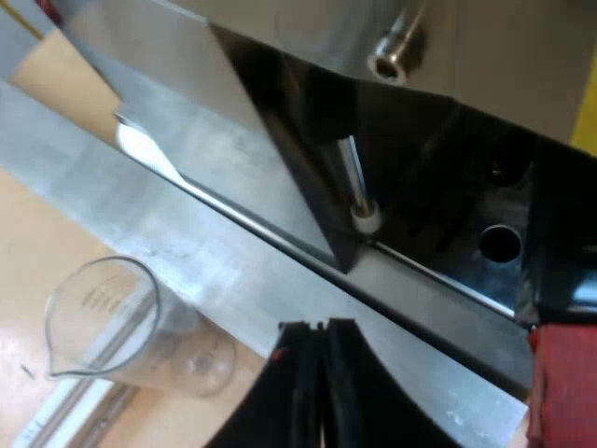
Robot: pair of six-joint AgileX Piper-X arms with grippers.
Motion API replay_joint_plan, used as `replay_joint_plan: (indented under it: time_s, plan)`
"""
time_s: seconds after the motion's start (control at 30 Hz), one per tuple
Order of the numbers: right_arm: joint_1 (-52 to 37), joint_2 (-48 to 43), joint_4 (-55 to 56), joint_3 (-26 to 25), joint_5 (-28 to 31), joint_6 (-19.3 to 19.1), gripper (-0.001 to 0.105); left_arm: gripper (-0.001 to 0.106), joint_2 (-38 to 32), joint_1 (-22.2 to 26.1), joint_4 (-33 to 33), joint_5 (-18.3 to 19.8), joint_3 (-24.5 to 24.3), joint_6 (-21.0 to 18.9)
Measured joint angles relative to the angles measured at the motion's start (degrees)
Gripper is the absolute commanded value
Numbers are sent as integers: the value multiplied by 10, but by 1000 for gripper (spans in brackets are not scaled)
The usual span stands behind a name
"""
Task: Put the handle in the coffee machine
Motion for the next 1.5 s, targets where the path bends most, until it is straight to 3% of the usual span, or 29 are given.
replay_joint_plan:
  time_s: [0.27,1.0,1.1,1.5]
  plan:
    - [0,0,0,0,0,-9,23,0,38,-35,2,-55,0,-17]
    - [0,0,0,0,0,-9,23,0,41,-70,94,-60,-1,-15]
    - [0,0,0,0,0,-9,23,0,41,-70,139,-47,-1,-15]
    - [0,0,-2,0,2,-29,23,0,41,-70,206,42,-1,-32]
